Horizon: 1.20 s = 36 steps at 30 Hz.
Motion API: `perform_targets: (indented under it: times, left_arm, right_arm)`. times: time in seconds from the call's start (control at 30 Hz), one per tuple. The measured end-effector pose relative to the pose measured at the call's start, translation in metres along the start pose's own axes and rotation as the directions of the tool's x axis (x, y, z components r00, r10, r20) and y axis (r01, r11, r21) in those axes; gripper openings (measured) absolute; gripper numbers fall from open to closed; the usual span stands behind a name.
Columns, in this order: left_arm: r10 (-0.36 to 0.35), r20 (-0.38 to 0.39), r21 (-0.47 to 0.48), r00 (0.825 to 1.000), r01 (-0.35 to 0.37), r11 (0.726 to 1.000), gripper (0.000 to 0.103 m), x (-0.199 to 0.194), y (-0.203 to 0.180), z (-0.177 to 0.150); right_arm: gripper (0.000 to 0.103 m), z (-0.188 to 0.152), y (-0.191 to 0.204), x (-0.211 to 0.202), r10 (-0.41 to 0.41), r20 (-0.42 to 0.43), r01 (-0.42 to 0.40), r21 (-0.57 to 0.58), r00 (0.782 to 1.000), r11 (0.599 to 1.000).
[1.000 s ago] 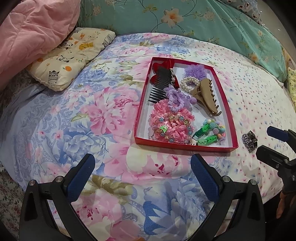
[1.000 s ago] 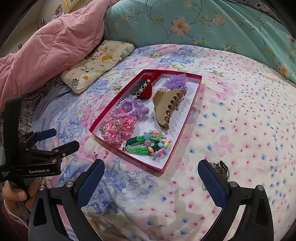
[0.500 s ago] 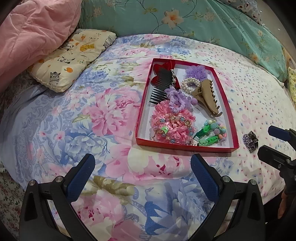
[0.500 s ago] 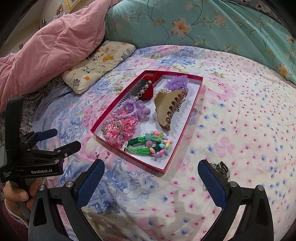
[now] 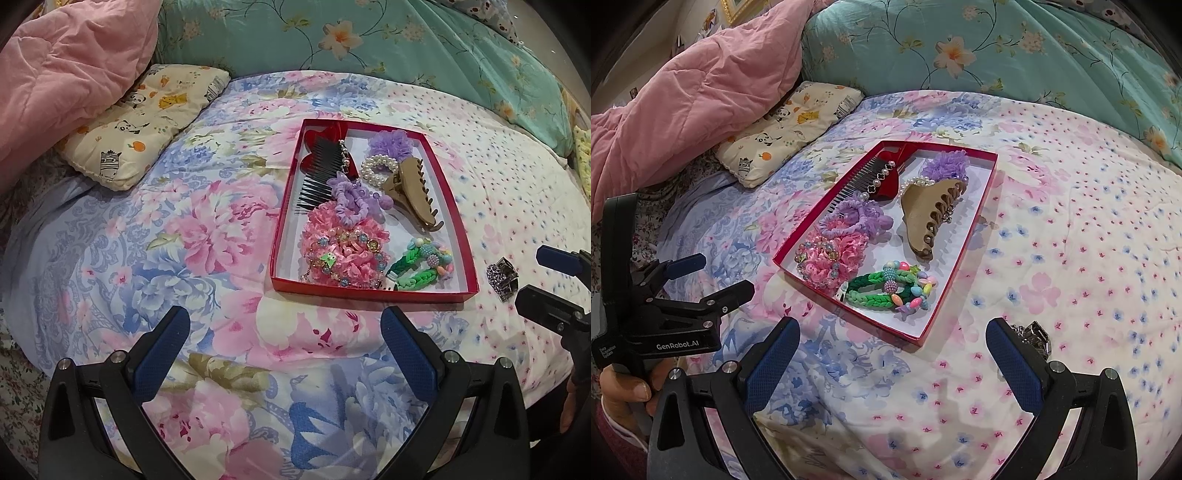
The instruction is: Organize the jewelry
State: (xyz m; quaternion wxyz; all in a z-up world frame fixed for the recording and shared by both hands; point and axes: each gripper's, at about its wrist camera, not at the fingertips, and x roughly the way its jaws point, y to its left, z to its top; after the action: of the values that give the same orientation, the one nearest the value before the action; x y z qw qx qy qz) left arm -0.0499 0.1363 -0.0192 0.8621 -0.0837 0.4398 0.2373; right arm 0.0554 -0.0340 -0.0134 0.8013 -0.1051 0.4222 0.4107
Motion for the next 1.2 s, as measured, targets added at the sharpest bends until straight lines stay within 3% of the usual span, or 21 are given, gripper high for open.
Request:
perform_targets:
  times: [1.2]
  left_arm:
    - [-0.002, 0.001, 0.006, 1.0, 0.002, 1.0, 0.103, 0.0002, -0.0014, -0.0001]
  right_arm:
    - [0.102, 0.0002, 0.0022, -0.0009, 0.003, 0.003, -0.003, 0.003, 1.0, 1.0]
